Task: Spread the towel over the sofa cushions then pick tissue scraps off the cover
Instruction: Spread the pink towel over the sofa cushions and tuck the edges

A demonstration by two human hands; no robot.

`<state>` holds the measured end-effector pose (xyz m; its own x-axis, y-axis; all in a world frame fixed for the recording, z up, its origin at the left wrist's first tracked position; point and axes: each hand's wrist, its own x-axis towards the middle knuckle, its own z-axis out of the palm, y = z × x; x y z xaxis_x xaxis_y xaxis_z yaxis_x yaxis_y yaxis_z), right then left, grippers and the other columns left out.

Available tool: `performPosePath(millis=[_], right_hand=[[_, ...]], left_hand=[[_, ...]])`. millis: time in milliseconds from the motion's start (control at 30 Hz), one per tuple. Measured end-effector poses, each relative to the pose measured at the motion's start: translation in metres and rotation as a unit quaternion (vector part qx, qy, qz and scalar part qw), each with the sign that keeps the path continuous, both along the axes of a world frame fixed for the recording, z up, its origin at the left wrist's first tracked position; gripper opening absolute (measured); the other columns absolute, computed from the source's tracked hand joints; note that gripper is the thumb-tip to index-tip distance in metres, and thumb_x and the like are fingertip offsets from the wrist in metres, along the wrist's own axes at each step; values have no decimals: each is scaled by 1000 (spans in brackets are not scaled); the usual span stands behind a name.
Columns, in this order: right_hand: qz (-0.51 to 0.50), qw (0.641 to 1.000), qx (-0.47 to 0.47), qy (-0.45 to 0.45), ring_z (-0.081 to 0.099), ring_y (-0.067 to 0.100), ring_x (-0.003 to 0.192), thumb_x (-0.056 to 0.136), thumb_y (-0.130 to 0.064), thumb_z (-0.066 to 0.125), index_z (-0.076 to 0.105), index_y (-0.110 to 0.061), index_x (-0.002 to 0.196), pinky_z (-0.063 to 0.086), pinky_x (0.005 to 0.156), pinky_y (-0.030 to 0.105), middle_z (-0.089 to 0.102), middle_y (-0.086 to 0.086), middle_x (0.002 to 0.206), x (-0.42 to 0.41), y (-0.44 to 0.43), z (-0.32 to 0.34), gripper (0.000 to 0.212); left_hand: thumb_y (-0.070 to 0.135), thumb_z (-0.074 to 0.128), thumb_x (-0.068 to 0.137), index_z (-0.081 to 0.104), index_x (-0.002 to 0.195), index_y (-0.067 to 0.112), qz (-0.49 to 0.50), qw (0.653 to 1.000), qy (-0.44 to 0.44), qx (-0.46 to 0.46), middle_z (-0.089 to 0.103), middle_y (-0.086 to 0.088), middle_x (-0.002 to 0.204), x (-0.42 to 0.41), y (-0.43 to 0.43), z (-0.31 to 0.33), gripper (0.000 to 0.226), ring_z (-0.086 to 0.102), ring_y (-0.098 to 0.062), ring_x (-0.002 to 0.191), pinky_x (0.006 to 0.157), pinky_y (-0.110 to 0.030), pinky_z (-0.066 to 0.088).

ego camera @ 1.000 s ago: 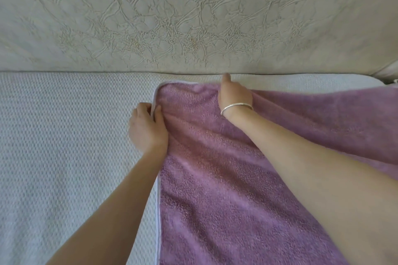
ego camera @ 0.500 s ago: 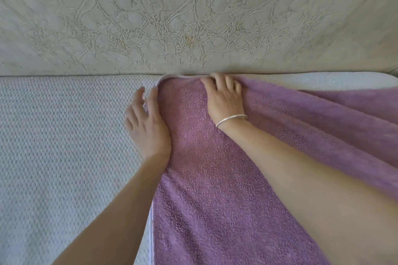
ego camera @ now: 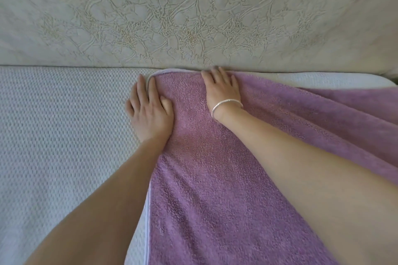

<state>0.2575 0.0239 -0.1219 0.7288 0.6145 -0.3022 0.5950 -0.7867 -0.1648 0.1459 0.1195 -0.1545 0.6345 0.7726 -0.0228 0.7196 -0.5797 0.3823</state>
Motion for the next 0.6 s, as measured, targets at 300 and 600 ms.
performPosePath(millis=[300,600], right_hand=[[40,989,143,17,68,30,82,59,-9,79,70,-9,92,58,65,35,71,9,92,-194,-101,41,34],[46,997,3,61,42,22,131,84,-23,60,52,-15,127,38,105,35,47,6,140,-256,-111,37,45]], left_hand=[[19,38,97,11,145,1,-173,983,35,-51,6,-16,156,-92,-17,32,58,6,-30,144,118,-36,5],[24,44,95,27,142,4,-206,974,82,-47,37,-15,146,-185,-66,48,54,32,-30,134,111,-39,24]])
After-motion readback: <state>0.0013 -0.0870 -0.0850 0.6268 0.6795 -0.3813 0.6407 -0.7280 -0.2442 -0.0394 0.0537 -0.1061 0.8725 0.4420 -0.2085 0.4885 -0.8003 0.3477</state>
